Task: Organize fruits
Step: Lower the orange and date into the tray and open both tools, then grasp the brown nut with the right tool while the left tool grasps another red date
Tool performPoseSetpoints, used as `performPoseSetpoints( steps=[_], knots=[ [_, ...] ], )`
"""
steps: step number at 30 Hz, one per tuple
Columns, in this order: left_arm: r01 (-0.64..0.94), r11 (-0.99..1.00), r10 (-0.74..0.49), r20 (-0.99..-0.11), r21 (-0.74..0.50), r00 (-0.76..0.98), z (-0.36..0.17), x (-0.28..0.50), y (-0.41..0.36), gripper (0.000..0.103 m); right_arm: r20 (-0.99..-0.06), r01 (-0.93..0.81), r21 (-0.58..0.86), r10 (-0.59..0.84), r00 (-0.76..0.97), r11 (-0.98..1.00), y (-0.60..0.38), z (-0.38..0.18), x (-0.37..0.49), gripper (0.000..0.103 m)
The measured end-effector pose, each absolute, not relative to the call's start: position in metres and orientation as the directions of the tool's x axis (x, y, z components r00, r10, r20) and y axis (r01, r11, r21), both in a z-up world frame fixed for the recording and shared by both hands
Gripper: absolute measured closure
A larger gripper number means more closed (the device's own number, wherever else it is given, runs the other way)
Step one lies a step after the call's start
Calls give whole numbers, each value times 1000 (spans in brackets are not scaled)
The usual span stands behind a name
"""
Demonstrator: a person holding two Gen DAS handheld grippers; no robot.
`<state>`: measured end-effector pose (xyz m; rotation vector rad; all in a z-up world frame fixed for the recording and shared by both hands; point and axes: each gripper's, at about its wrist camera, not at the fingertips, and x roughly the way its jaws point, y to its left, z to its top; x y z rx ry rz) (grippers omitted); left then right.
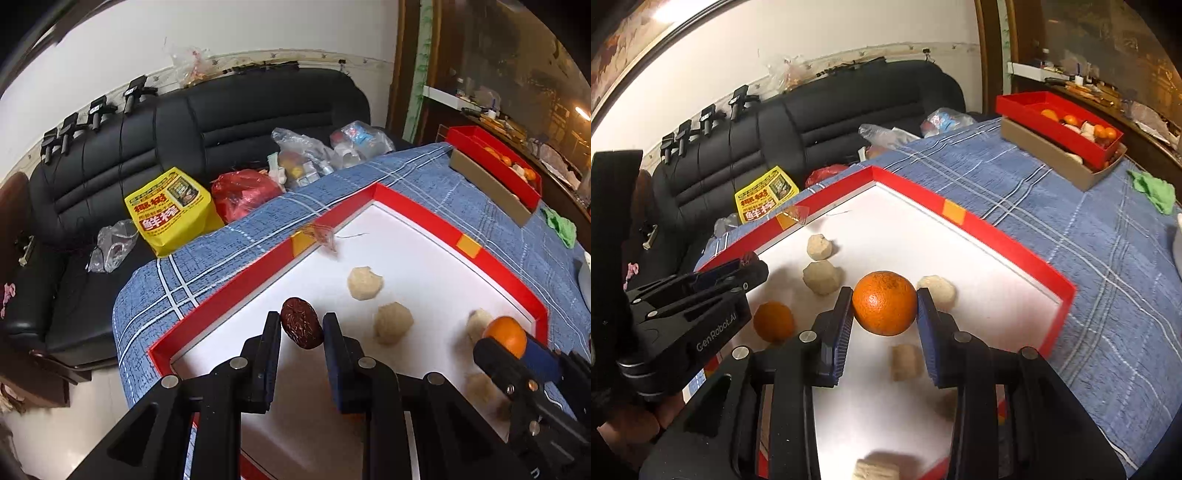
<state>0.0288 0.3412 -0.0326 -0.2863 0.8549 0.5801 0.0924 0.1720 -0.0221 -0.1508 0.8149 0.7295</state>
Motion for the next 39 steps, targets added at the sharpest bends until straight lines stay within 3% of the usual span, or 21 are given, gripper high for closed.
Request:
performPoseSetpoints(
  steps=[14,16,17,18,19,20,21,26,30,34,39],
  knots=[
    [-623,781,402,-795,39,454,-50,44,349,81,-750,-646,124,498,436,753,182,-45,101,69],
    [-627,777,401,-805,46,437,-52,44,352,73,-760,-647,107,482,437,755,185,-47,101,68],
    [-634,772,406,-808,52,428,-52,43,353,52,-768,-650,91,469,437,755,187,-48,100,68],
    [-638,769,392,-819,42,419,-52,42,354,34,-772,-652,77,459,440,754,188,-48,99,61],
    [-644,764,376,-830,26,413,-53,41,356,30,-771,-653,66,454,447,754,188,-47,97,52],
    [-655,756,375,-834,23,404,-52,38,358,30,-765,-652,51,449,461,757,188,-45,95,36],
    [-663,748,376,-838,22,396,-50,36,359,30,-759,-652,41,448,473,757,186,-41,92,32],
    [-728,682,359,-835,-70,417,-27,15,358,30,-717,-645,0,449,533,765,163,-10,79,32],
    [-721,685,432,-738,-106,519,7,1,324,30,-644,-594,37,474,601,803,112,17,67,32],
    [-626,774,416,-670,-94,615,23,4,265,30,-602,-498,71,436,669,864,37,24,65,32],
    [-405,913,277,-664,-43,694,13,34,173,30,-603,-274,117,287,744,955,-85,7,87,32]
  ],
)
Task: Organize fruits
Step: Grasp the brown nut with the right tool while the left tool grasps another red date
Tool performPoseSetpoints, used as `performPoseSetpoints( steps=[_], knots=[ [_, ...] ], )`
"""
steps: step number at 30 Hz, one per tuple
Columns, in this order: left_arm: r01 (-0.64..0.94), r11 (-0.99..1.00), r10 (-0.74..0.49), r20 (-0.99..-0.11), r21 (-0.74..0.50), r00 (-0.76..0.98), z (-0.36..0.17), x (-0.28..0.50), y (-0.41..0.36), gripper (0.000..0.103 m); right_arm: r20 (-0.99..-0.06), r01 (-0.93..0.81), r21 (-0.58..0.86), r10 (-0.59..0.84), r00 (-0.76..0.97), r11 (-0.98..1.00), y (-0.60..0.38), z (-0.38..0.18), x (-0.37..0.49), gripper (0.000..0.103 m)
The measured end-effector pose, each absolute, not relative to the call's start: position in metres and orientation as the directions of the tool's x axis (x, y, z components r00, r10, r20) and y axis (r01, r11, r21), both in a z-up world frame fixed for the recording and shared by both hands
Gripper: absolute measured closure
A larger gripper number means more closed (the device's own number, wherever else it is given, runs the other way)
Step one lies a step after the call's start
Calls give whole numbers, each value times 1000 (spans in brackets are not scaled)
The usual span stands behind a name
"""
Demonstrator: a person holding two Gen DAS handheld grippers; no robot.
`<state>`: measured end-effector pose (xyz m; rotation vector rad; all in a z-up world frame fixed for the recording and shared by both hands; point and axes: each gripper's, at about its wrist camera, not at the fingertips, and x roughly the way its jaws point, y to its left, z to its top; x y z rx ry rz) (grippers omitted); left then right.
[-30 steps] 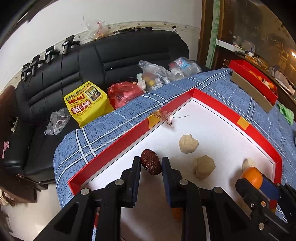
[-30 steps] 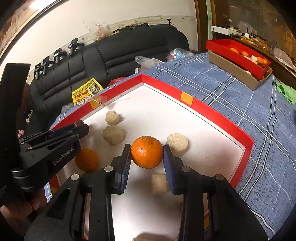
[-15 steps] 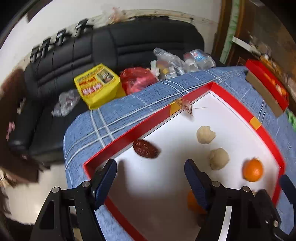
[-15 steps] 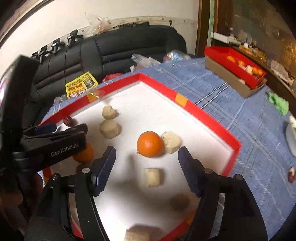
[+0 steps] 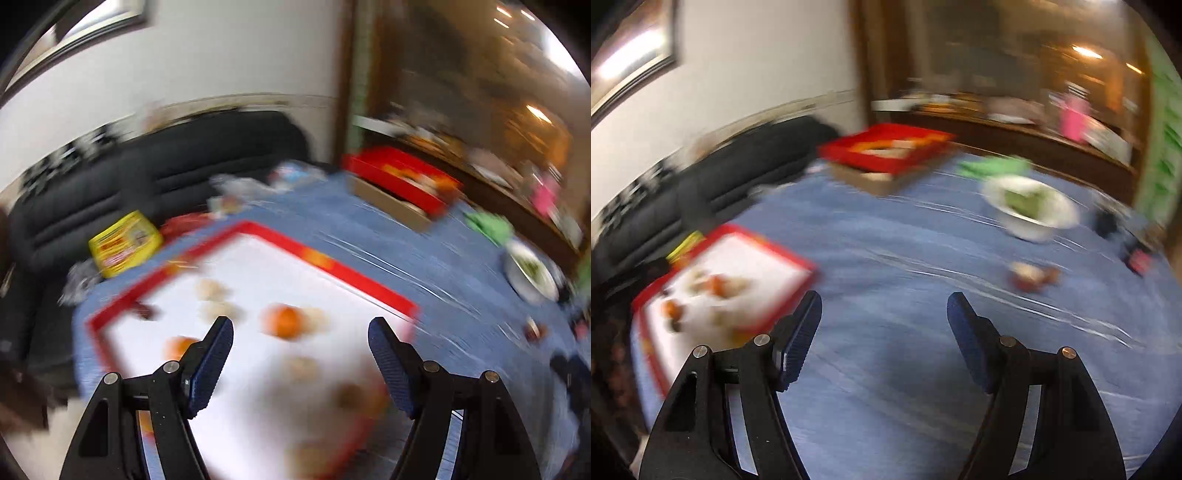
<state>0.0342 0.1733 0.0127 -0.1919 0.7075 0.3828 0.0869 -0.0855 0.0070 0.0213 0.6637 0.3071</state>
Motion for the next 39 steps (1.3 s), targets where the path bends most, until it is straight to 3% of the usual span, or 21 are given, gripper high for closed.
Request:
performPoseSetpoints(
  steps=[7,14,21,29,34,36,39],
  knots=[
    [-139,990,81,-715,-23,694,-13,90,61,29,-669,-8,228,163,725,974,-212,-25,147,32],
    [-41,999,18,-734,-14,679,-28,138,5,29,-723,-33,206,175,669,978,-213,-45,210,41],
    [27,999,-42,-742,-32,669,-42,178,-30,29,-754,-42,203,183,631,978,-198,-59,243,76],
    [114,993,-104,-752,-39,651,-58,216,-86,33,-739,-30,267,225,635,963,-234,-60,232,79],
    [124,992,-86,-785,-11,614,-66,234,-110,49,-713,-12,320,249,655,947,-253,-59,222,79],
    [118,993,-61,-782,17,620,-66,236,-113,80,-702,-17,337,263,661,941,-254,-57,221,79],
    [126,992,-68,-781,14,620,-66,235,-111,81,-697,-23,343,271,664,939,-253,-55,220,80]
  ],
)
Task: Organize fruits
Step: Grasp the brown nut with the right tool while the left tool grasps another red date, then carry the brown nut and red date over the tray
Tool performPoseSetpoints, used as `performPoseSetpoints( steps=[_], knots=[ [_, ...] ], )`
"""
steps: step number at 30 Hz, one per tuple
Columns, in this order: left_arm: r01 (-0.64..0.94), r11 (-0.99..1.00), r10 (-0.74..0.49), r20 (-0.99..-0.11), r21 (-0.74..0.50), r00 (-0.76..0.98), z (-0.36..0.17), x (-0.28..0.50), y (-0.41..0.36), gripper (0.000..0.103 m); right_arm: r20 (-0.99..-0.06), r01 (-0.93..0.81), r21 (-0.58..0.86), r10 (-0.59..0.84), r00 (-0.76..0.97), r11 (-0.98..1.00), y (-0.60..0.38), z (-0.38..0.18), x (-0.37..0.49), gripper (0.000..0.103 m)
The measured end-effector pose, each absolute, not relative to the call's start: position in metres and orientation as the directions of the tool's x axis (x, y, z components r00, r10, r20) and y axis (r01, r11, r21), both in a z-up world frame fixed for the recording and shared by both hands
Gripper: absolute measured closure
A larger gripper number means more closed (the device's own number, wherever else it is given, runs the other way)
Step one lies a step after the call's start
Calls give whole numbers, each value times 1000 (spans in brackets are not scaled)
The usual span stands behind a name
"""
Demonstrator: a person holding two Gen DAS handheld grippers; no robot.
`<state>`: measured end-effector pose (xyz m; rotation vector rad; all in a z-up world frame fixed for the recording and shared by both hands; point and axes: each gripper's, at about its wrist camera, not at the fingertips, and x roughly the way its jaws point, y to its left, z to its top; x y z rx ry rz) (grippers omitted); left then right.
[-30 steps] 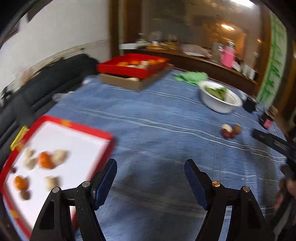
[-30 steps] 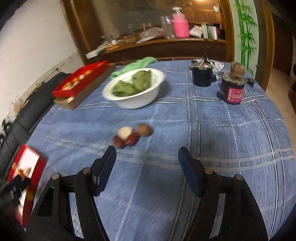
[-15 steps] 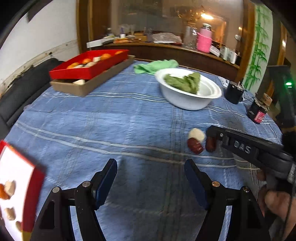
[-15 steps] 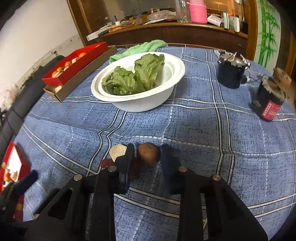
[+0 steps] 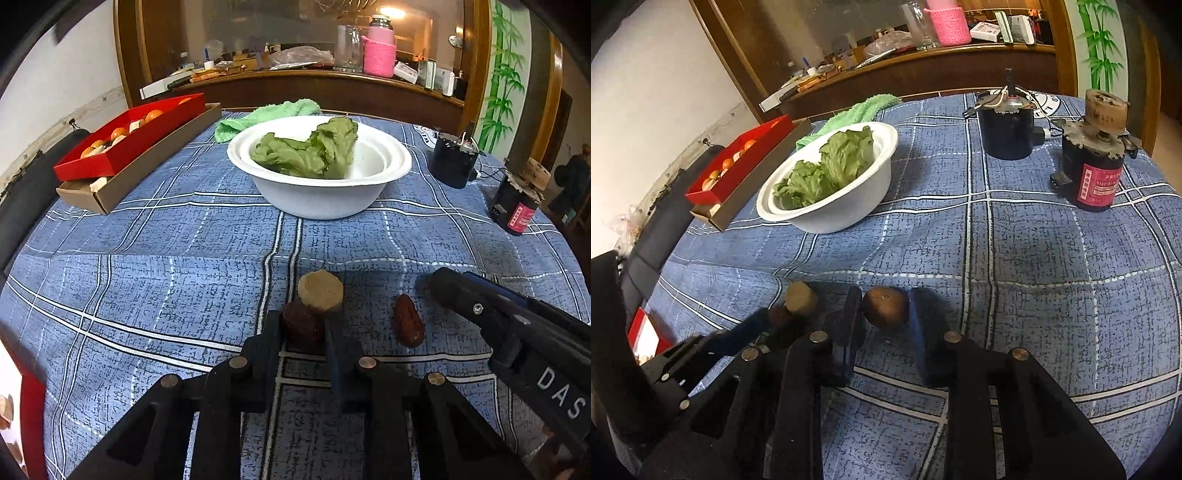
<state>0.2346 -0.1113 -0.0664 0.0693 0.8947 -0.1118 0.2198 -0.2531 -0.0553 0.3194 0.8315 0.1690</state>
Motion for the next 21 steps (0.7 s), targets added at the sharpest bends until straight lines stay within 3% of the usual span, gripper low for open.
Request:
performPoseSetpoints(
  steps=[21],
  knots=[
    [60,997,-72,-761,-44,645,-40,86,-10,81,-666,-88,293,269,696,952,-216,-29,94,79]
  ],
)
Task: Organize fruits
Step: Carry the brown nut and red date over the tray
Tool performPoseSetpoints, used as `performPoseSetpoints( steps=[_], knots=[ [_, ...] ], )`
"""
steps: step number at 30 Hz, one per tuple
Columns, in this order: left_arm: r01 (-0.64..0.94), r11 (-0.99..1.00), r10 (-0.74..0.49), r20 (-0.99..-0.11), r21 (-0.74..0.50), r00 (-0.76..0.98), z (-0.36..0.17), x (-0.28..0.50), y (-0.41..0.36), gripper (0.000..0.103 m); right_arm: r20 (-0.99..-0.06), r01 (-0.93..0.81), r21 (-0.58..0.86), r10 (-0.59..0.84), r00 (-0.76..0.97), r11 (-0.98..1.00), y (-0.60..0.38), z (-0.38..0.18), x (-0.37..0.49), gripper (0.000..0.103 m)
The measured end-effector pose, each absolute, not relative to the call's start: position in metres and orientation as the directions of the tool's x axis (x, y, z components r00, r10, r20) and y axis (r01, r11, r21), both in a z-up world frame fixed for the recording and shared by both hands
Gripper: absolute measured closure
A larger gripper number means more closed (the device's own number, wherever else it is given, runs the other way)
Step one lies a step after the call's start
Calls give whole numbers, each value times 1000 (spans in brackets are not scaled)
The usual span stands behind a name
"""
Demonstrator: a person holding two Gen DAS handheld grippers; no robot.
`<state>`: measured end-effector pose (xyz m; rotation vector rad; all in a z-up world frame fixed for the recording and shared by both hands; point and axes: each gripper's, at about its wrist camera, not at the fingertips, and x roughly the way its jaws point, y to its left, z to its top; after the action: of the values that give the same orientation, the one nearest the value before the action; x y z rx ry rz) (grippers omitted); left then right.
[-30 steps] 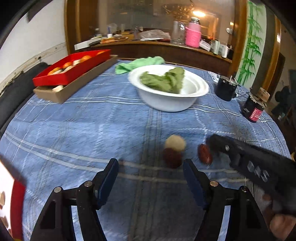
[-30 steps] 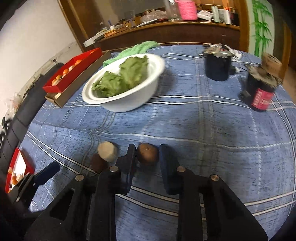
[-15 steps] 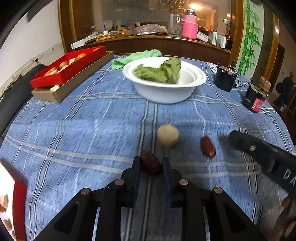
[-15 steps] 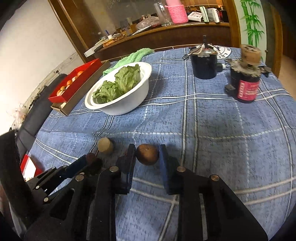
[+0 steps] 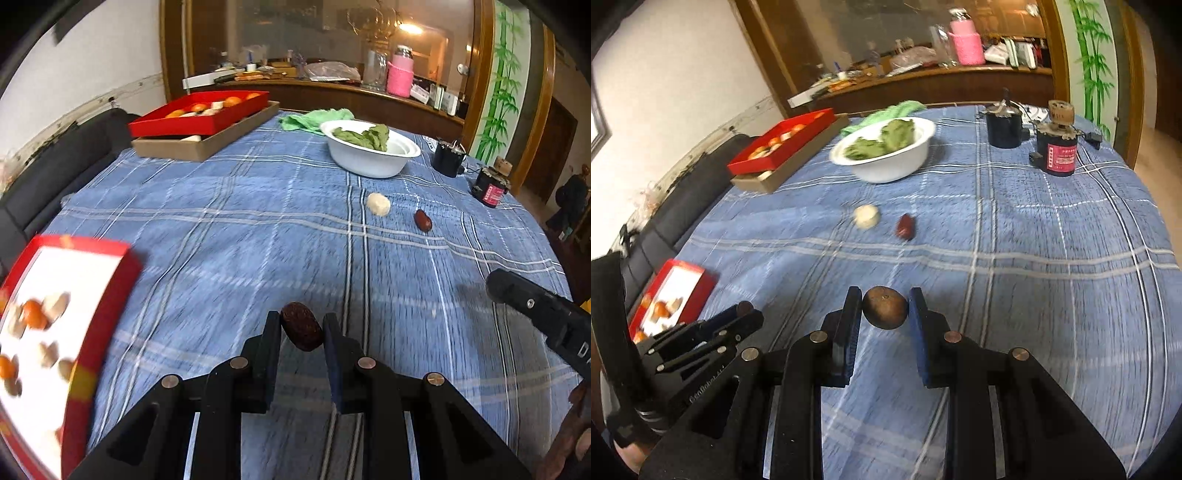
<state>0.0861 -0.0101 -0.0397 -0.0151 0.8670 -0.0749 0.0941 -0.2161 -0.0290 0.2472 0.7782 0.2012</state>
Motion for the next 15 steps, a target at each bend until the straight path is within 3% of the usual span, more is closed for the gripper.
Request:
performPoseSetpoints(
  steps=[15],
  knots=[
    [-32,998,-22,-729,-60,684,-20,13,64,81,-638,-218,203,298,710,955,-136,-17,22,79]
  ],
)
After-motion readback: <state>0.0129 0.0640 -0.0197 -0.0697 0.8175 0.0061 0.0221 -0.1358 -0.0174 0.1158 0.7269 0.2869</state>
